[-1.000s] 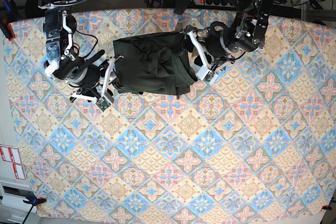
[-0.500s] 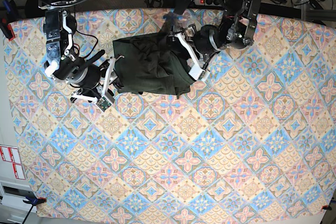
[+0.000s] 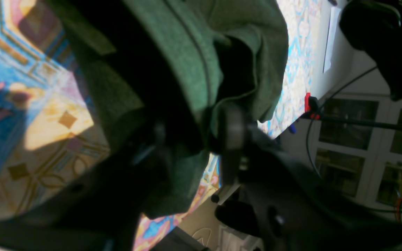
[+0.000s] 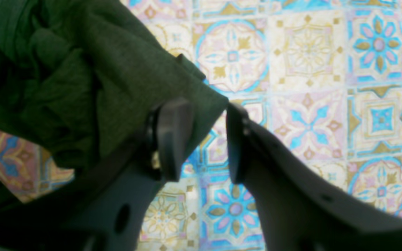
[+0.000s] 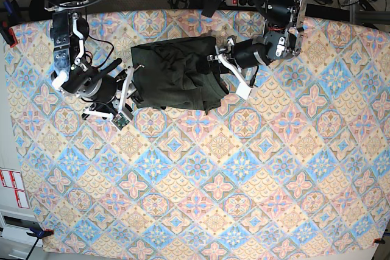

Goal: Fold the T-shirt properly
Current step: 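Grasp the bundle edges with both grippers and tuck them inward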

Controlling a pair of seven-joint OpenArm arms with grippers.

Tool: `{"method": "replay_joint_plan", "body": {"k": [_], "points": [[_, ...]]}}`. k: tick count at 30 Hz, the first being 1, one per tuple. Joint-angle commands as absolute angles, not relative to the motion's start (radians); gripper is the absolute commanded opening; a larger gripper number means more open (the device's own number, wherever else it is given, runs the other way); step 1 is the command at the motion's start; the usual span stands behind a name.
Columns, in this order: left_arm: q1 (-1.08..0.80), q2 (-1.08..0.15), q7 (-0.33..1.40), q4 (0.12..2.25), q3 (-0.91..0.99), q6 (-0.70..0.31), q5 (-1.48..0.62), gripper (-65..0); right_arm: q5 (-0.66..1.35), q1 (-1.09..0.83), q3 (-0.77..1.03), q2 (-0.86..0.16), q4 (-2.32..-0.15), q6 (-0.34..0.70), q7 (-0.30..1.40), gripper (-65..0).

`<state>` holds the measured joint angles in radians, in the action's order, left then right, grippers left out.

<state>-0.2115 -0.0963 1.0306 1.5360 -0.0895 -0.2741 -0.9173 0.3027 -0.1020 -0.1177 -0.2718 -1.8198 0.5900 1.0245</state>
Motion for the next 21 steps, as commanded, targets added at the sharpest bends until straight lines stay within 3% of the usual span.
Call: {"method": "replay_joint_plan", "body": {"k": [1, 7, 9, 11, 21], "points": [[-0.197, -0.093, 1.026, 1.55, -0.09, -0.283, -0.937, -48.8, 0.314, -0.088, -0.113, -0.283, -1.837, 0.59, 1.007, -45.4], [-0.194, -0.096, 1.027, 1.547, -0.124, -0.285, -0.935, -50.9, 0.314, -0.088, -0.113, -0.283, -1.837, 0.59, 1.007, -45.4], [-0.182, -0.097, 1.027, 1.549, -0.137, -0.286, -0.937, -55.2, 0.314, -0.088, -0.113, -0.283, -1.837, 0.59, 1.007, -45.4], [-0.176, -0.11, 1.027, 1.549, -0.139, -0.286, -0.937, -64.7, 0.314, -0.088, -0.113, -0.283, -1.837, 0.59, 1.007, -45.4], [-0.18, -0.179, 1.027, 1.554, -0.137, -0.286, -1.01, -65.0, 0.314, -0.088, -0.111, -0.283, -1.837, 0.59, 1.007, -45.4]]}}
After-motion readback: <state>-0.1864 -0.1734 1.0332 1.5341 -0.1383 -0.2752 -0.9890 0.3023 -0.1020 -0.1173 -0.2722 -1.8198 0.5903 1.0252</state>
